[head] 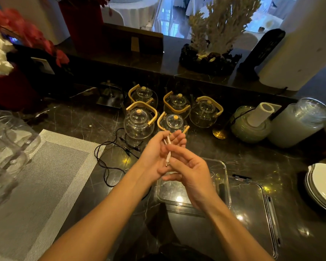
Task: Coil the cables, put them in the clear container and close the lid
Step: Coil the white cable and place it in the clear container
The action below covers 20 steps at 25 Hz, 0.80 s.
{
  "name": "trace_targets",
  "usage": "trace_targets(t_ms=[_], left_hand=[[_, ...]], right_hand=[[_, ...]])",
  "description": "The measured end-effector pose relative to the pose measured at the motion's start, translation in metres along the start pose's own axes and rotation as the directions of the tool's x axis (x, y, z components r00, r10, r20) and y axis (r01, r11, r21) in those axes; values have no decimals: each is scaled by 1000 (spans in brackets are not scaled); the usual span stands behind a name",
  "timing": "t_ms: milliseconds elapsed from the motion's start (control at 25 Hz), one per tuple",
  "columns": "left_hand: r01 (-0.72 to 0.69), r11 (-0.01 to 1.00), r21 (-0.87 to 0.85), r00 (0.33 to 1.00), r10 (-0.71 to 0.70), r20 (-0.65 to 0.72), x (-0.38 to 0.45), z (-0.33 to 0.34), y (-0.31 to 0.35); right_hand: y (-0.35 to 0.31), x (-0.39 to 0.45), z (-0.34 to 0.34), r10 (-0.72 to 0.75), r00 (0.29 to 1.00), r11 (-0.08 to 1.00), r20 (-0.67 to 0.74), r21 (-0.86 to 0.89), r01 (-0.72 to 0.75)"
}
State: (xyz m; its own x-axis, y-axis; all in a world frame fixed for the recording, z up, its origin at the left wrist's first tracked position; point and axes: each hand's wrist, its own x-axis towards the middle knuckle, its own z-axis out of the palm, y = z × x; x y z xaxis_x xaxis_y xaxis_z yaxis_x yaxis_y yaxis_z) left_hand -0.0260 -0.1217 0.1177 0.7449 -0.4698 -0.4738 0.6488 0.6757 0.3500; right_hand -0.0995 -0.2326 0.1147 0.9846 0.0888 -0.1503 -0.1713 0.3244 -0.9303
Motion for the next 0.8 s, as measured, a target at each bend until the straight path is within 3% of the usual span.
trace_targets(t_ms=[160, 280, 440, 640, 800], left_hand=[[-37, 996, -83, 998, 41, 52, -1, 2, 2], [-64, 992, -107, 995, 72, 75, -2, 0, 2], [-49, 998, -25, 999, 50, 9, -2, -4, -3], [-132, 920, 368, 968, 200, -152, 2, -9, -15], [-76, 904, 420, 974, 158, -163, 6, -11, -12]], right_hand=[[-2, -3, 4, 33, 997, 985, -63, 173, -22], [3, -3, 2, 97, 986, 976, -133, 205, -68], [3, -10, -1, 105, 991, 991, -87, 93, -97], [2, -17, 7, -8, 1000, 987, 10, -161, 10], [1, -27, 5, 15, 994, 963, 110, -268, 16]])
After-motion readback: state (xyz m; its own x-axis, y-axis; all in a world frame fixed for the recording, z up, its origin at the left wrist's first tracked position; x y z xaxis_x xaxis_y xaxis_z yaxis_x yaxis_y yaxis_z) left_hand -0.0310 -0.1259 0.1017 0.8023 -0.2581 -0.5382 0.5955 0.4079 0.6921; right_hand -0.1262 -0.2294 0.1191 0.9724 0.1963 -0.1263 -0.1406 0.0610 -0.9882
